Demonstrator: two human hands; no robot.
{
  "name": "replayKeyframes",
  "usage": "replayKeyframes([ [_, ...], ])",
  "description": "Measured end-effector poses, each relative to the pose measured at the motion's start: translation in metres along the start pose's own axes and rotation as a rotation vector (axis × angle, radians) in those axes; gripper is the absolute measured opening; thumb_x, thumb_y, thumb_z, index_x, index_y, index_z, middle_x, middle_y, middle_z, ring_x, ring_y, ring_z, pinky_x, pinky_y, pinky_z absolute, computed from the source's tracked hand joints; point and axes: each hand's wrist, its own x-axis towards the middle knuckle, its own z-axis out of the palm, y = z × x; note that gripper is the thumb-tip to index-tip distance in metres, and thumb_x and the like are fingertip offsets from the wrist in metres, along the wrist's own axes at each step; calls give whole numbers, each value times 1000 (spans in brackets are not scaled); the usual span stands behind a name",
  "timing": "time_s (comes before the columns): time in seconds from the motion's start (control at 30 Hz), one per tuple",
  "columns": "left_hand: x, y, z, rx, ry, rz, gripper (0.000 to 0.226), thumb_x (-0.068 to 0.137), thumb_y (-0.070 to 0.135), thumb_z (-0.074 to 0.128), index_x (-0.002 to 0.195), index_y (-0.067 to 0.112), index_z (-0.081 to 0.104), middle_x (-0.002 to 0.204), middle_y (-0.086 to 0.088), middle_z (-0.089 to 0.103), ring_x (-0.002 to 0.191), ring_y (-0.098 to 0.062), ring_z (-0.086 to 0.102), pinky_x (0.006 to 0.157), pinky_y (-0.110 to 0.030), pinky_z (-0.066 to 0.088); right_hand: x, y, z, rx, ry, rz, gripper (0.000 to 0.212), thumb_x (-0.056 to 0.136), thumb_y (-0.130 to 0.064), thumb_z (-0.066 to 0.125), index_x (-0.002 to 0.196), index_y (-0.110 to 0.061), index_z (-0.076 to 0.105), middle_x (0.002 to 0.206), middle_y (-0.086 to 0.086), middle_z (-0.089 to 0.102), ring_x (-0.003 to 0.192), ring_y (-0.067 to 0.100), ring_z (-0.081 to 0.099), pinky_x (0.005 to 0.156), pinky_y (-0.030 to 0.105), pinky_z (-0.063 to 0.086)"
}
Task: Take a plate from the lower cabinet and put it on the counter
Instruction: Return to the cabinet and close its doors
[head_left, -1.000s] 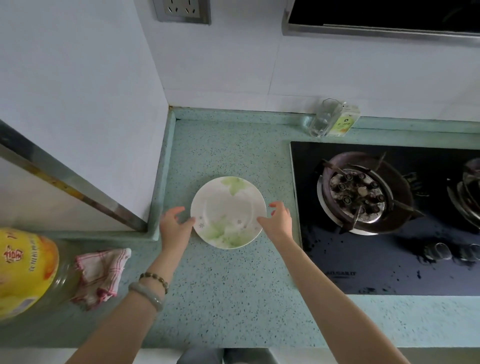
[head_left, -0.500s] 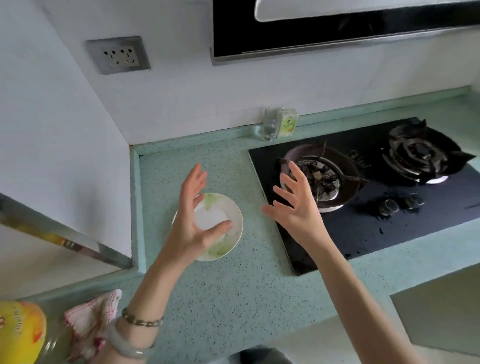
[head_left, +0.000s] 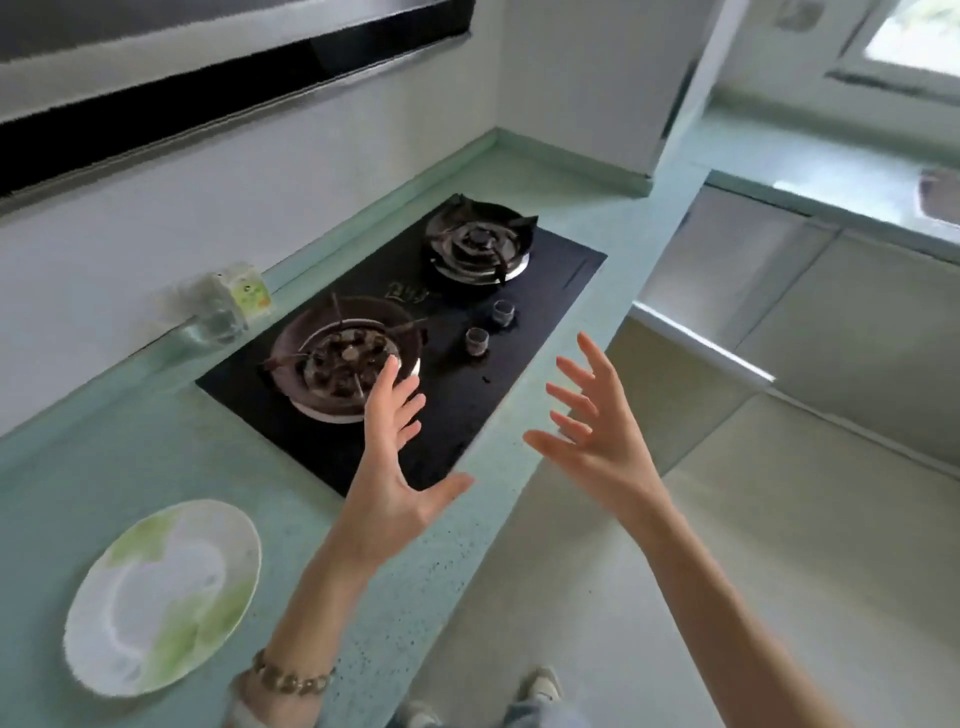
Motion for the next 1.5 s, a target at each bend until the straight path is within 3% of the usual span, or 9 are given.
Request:
replayKeyframes([
  [0.13,21,21,64,15,-150,65,114,67,20,81,146,50,5,150,16,27,138,-2,31,114,-36,29,-30,8,-69,11,183,21,99,72,-4,79,144,-42,23,142,-6,43,123,10,52,104,42,45],
  [0.23,32,37,119,-4,-213,94,114,66,19,81,147,49,6,147,24,27,137,0,32,113,-33,30,-49,15,-122,6,292,25,99,73,-1,78,144,-42,22,143,-4,42,124,11,51,104,40,45],
  [0.43,42,71,249,-41,-299,117,118,67,13,83,149,40,3,149,5,33,136,-3,35,111,-33,32,-101,34,-243,-40,453,16,97,73,-1,78,135,-52,24,141,-3,43,123,10,51,99,32,46],
  [0.6,45,92,339,-85,-317,118,120,68,3,83,151,33,0,149,1,32,134,-5,38,111,-34,34,-135,51,-330,-83,515,43,97,74,-4,77,140,-49,21,143,-5,41,122,5,51,98,29,46],
  [0.83,59,105,416,-88,-386,123,120,69,-1,81,150,37,1,142,18,34,133,-1,38,112,-36,32,-147,69,-403,-98,595,62,98,74,-5,78,144,-43,21,143,-2,42,122,9,51,98,30,46],
  [0.93,76,105,443,-75,-421,130,119,68,0,82,145,48,4,143,17,34,133,-2,38,113,-39,32,-141,79,-425,-96,630,80,98,74,-6,78,147,-37,20,143,-3,42,121,9,52,98,29,47],
  [1.07,111,103,486,-63,-444,124,120,68,2,82,149,38,2,147,5,34,133,-4,38,112,-40,33,-122,95,-463,-112,664,104,97,74,-5,78,147,-35,21,141,-4,43,120,9,52,96,27,47],
  [1.23,170,102,547,-72,-456,151,119,68,6,83,149,39,1,146,5,36,130,1,39,110,-29,34,-77,113,-523,-138,670,124,97,73,-5,78,147,-35,22,140,-5,44,120,10,52,98,30,47],
  [1.5,279,118,631,-54,-454,214,117,69,7,83,150,34,3,144,6,36,131,-3,39,110,-31,34,10,125,-616,-156,662,114,96,74,-7,78,146,-37,23,141,-6,44,121,7,50,99,31,47],
])
